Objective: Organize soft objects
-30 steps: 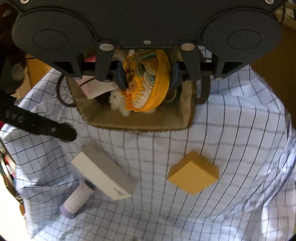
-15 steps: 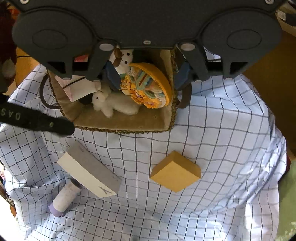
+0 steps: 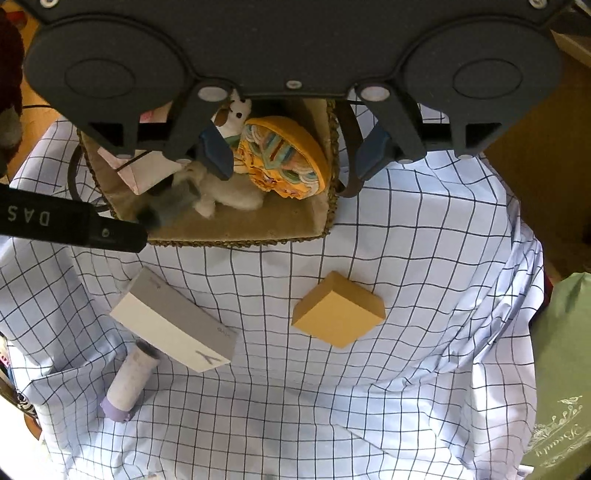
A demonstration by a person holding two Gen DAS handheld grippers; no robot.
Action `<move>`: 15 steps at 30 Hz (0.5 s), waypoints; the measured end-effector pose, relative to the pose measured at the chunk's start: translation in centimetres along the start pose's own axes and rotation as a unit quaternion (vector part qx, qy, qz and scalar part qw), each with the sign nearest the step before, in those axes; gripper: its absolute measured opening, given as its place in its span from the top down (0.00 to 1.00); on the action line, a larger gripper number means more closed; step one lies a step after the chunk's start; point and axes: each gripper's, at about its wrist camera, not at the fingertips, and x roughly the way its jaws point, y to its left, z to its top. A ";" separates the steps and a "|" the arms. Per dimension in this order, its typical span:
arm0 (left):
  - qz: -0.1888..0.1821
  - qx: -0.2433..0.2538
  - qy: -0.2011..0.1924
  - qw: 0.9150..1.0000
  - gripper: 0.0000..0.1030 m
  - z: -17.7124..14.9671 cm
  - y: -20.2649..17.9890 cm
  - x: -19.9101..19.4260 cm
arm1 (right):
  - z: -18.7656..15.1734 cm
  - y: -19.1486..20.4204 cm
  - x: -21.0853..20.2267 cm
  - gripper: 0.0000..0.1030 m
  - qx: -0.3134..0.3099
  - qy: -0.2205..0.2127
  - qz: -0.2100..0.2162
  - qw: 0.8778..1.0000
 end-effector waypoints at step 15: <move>0.020 -0.019 -0.054 0.998 0.17 -0.8 -1.5 -1.6 | -3.3 -0.7 -3.6 0.12 0.000 -0.045 -0.054 0.998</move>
